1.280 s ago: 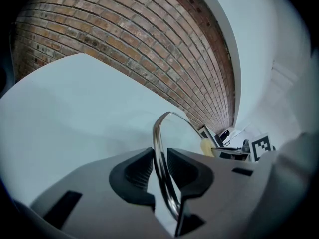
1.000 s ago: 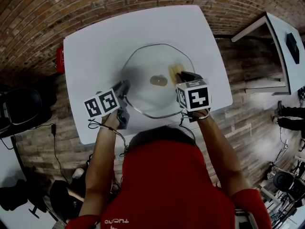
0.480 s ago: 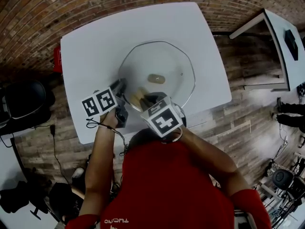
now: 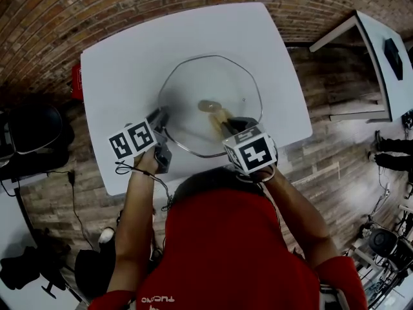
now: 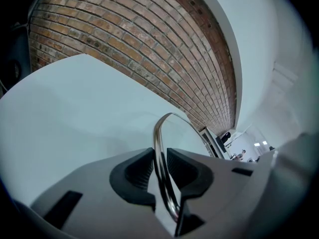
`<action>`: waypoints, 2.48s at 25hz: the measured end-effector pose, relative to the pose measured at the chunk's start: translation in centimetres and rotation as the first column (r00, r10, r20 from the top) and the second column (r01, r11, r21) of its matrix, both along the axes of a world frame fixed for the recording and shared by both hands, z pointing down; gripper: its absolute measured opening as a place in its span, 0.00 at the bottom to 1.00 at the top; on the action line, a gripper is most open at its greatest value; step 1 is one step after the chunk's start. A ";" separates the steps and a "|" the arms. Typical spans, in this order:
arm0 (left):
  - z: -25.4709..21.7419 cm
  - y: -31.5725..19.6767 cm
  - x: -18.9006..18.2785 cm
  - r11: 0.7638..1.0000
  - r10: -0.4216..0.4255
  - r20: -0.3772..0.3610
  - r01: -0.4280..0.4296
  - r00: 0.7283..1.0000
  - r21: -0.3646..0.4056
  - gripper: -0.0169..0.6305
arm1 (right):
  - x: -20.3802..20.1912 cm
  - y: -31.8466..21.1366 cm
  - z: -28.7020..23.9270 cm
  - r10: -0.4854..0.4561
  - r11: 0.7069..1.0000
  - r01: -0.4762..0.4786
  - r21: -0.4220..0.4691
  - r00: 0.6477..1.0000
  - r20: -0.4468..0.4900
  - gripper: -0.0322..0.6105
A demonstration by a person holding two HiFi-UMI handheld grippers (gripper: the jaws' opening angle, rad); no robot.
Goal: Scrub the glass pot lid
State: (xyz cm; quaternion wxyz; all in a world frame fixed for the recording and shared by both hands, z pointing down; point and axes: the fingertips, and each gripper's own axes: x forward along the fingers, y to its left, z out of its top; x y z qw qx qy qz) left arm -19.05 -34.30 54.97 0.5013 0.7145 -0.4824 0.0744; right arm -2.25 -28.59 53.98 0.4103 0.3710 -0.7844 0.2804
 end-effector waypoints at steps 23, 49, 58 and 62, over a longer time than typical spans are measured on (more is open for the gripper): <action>-0.3 0.0 0.1 0.999 -0.008 0.023 0.007 1.000 0.032 0.17 | -3.1 -7.2 -0.3 0.056 0.996 -0.058 0.065 0.998 0.034 0.13; -20.5 2.4 4.0 0.664 0.008 0.287 -0.220 0.958 0.715 0.23 | -1.8 -5.4 -15.2 -0.217 0.846 -0.015 0.533 0.904 0.369 0.28; -26.1 3.8 8.6 0.533 0.049 0.305 -0.283 0.951 0.797 0.08 | -3.0 -3.3 -22.8 -0.428 0.711 0.001 0.703 0.794 0.432 0.14; -27.2 4.3 9.8 0.517 0.072 0.311 -0.302 0.948 0.801 0.07 | -4.3 -2.1 -25.5 -0.490 0.645 0.006 0.764 0.770 0.408 0.12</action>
